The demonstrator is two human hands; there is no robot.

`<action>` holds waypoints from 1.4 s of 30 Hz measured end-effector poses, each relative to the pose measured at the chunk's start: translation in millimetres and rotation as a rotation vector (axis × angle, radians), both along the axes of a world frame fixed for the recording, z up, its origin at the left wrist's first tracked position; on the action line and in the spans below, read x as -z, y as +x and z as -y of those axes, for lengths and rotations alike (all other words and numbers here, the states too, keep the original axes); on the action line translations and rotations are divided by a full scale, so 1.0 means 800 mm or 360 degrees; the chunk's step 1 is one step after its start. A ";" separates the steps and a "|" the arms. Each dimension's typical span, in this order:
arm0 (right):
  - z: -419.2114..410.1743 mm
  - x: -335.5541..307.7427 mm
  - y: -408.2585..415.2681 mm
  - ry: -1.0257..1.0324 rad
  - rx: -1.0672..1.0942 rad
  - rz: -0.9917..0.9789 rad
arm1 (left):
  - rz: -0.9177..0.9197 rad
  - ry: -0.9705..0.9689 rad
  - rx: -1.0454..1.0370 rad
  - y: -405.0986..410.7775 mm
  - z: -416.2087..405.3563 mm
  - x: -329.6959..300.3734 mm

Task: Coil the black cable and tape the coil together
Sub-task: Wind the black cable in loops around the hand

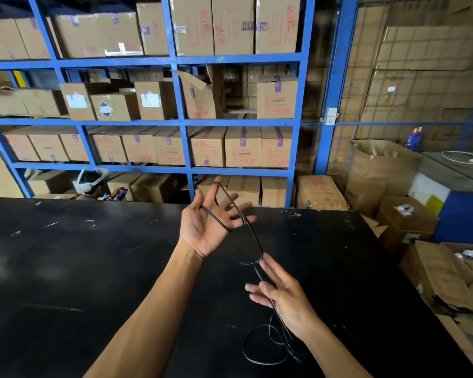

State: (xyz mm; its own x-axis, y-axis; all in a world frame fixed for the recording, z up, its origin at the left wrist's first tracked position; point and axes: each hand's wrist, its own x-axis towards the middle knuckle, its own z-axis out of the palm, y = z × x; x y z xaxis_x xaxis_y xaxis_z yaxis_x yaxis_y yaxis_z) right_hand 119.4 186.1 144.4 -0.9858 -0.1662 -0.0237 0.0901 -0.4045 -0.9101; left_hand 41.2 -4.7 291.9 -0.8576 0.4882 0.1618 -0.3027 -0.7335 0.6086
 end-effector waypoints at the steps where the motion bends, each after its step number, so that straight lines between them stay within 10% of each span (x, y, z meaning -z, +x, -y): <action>1: -0.001 0.011 0.001 -0.0014 0.0036 0.0111 | -0.0023 0.0045 -0.0015 -0.001 0.003 -0.006; 7: -0.034 0.050 -0.007 0.0880 0.0181 0.0640 | -0.0147 -0.0105 0.0291 0.013 0.008 -0.047; 14: -0.086 -0.062 -0.103 0.1024 0.0725 0.0606 | -0.0246 -0.0779 0.1447 0.052 -0.008 0.008; 19: -0.107 -0.173 -0.118 0.0980 0.0845 0.0326 | -0.0054 -0.1236 0.1228 0.045 -0.015 0.046; 31: -0.054 -0.098 0.020 0.0759 -0.0194 -0.0168 | 0.0223 -0.0370 0.0340 -0.002 -0.009 0.032; 35: -0.029 -0.043 0.034 0.0674 -0.0251 0.0000 | 0.0124 -0.0130 0.0440 0.007 -0.027 0.022; 42: -0.059 -0.047 -0.010 0.1597 -0.0073 -0.0259 | -0.0172 -0.0372 0.1112 0.043 -0.022 0.009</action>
State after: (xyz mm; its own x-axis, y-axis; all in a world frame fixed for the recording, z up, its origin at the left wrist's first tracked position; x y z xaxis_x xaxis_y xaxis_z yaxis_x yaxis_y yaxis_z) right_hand 111.8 233.1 181.8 -0.9827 -0.1812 -0.0389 -0.0691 0.5530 -0.8303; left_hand 75.3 12.9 284.6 -0.3197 0.9460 0.0529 -0.5806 -0.2397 0.7781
